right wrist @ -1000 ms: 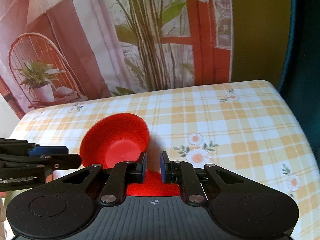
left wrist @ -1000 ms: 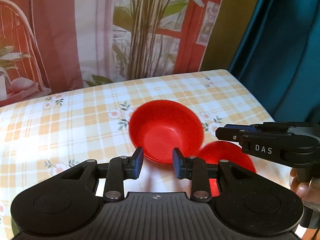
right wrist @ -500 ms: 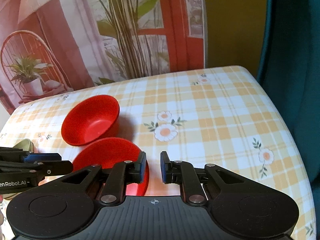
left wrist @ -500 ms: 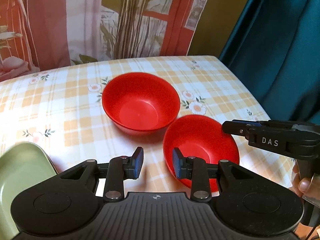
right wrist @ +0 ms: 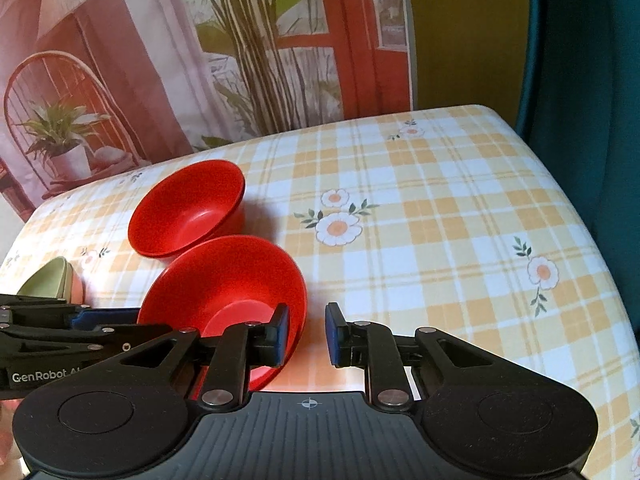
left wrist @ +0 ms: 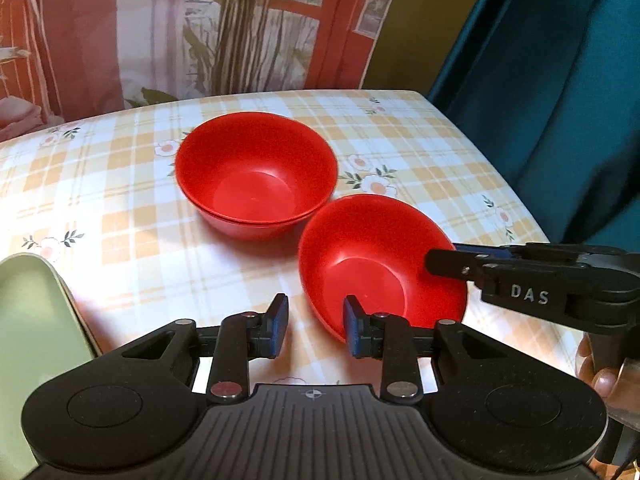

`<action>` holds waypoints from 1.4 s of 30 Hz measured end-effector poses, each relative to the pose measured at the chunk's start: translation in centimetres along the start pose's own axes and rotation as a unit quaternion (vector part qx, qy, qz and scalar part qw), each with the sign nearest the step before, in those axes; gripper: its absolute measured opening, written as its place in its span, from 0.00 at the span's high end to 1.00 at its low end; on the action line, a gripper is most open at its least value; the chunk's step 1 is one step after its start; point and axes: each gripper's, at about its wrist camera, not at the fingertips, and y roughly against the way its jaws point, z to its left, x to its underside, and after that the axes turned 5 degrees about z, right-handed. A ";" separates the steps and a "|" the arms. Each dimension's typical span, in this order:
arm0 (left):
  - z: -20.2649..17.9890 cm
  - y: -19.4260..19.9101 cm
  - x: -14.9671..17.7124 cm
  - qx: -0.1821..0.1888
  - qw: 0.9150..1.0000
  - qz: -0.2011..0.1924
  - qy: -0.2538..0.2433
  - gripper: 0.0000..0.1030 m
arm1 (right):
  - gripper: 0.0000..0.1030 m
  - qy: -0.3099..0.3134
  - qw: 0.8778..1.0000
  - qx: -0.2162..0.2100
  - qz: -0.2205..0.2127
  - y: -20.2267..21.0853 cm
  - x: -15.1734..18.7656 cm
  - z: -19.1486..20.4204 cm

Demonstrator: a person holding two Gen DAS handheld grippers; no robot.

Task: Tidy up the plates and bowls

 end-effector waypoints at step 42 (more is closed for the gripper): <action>-1.3 3.6 -0.3 0.010 0.999 -0.030 -0.015 0.82 | 0.91 0.001 0.999 -0.006 -0.032 3.2 -0.6 1.0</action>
